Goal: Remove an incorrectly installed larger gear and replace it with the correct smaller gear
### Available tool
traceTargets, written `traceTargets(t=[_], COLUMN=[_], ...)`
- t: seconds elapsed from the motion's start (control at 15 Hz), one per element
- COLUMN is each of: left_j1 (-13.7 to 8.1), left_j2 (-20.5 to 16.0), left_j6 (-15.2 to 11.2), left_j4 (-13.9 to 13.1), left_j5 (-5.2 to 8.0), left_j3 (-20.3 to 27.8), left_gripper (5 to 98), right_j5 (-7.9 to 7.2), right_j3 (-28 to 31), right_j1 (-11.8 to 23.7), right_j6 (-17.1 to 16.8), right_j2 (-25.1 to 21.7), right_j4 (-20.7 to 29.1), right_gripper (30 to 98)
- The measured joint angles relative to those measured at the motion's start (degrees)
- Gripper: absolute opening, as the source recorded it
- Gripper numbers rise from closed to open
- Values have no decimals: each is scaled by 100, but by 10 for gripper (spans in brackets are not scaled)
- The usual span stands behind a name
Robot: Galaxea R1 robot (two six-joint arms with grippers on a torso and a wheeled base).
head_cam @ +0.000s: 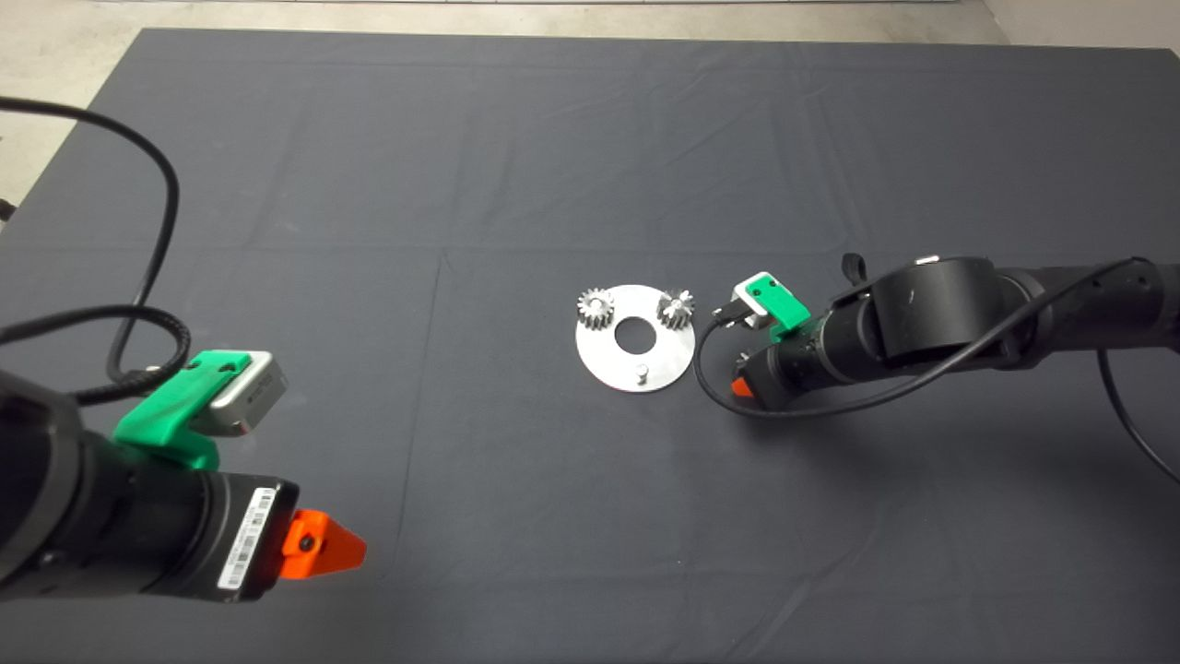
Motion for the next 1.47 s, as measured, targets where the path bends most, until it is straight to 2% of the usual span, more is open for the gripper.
traceTargets(t=[0.2,0.67,0.8,0.87,1.07,1.33,1.4,1.47], left_j1=[0,0,0,0,0,0,0,0], left_j2=[-2,-2,-2,-2,-2,-4,-2,-2], left_j6=[0,0,0,0,0,0,0,0], left_j4=[0,0,0,0,0,0,0,0], left_j5=[2,2,2,2,2,7,10,10], left_j3=[0,0,0,0,0,0,0,0], left_gripper=[979,979,979,979,979,979,979,979], right_j5=[9,11,8,9,14,31,29,31], right_j3=[55,83,61,-12,-203,-504,-606,-665], right_j1=[66,99,186,202,328,427,427,428], right_j6=[0,0,2,2,2,6,6,6], right_j2=[1,-27,-46,-46,-48,-48,-48,-50], right_j4=[0,0,0,2,0,-3,-3,-3], right_gripper=[541,667,675,713,722,788,831,833])
